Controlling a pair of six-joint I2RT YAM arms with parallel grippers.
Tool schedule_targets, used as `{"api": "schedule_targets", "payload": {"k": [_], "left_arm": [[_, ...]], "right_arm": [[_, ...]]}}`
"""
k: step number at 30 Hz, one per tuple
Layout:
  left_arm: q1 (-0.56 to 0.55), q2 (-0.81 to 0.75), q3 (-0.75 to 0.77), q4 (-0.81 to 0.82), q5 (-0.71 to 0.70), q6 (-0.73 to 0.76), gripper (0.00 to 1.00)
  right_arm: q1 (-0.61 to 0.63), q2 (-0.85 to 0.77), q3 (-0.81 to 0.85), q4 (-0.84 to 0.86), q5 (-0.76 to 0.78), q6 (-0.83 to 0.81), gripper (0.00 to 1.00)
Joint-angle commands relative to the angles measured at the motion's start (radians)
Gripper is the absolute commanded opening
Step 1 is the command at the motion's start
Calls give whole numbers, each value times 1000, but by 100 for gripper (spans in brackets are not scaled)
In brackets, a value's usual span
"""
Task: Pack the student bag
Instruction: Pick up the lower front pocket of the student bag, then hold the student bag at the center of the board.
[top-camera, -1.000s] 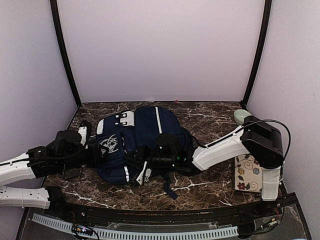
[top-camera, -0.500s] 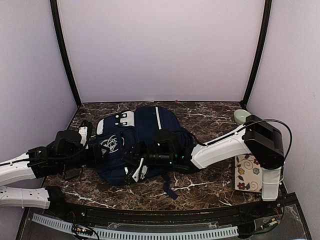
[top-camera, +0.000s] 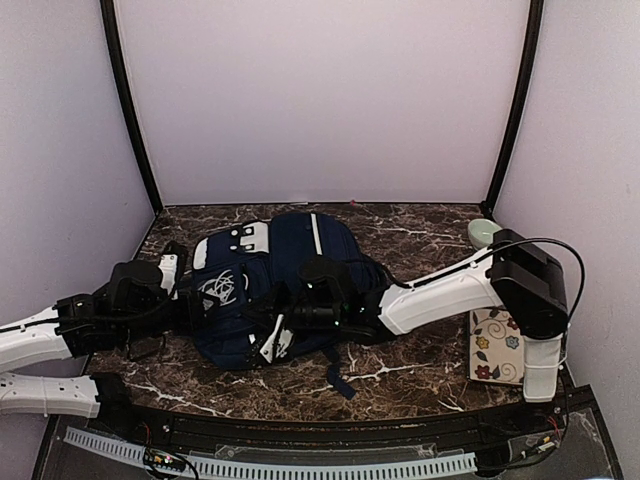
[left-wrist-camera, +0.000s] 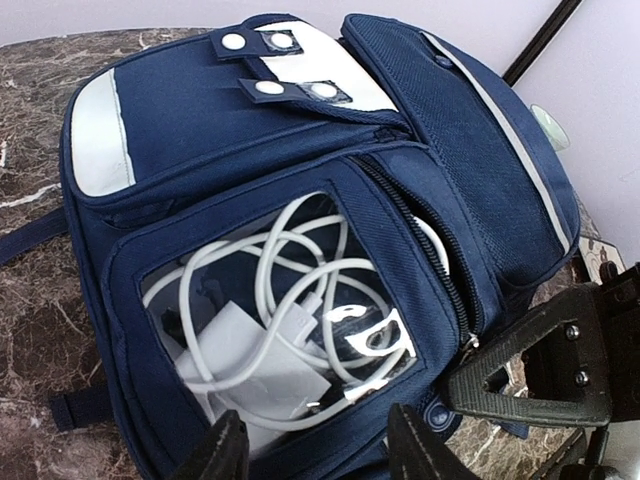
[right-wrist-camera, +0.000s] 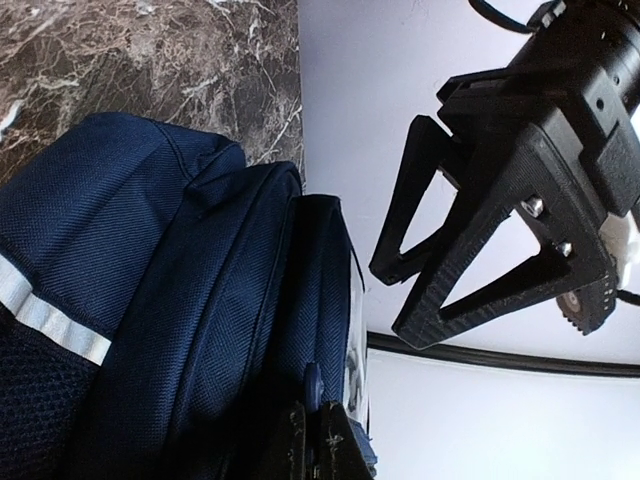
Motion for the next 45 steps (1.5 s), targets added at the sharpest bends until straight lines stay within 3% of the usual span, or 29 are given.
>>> {"api": "schedule_targets", "payload": {"k": [1,4,8,14,17,19,23,29,34,37,42,45], "left_arm": [[-4,-14,-13,61,65,121,44],[-9,-28,-21,133,95,254,34],[-40,-61,-114,327,85,502,29],[-85,-112,-246,543,72,830,30],[-103,-79,-250,564,36,940,44],[-119,-19,-232,560,6,1011,50],[-155,113,-215,603,-63,1142,53],[-172,264,-253,884,-233,1441,52],[-174,350,-254,969,-317,1531,52],[-175,394,-253,978,-325,1538,39],[-177,460,-250,1012,-373,1561,3],[-189,458,-247,992,-370,1546,0]], "right_arm": [[11,-24,93,-50,16,273,0],[-23,-36,237,-268,-112,641,0],[-89,5,309,-332,-304,1014,0],[-166,57,268,-112,-462,1523,0],[-187,62,232,10,-487,1694,0],[-190,69,234,30,-481,1742,0],[-196,88,256,52,-461,1830,0],[-205,125,312,16,-426,1912,0],[-208,133,322,23,-404,1953,0],[-208,138,338,24,-399,1975,0],[-213,153,376,3,-372,1987,0],[-222,172,403,0,-327,2000,0]]}}
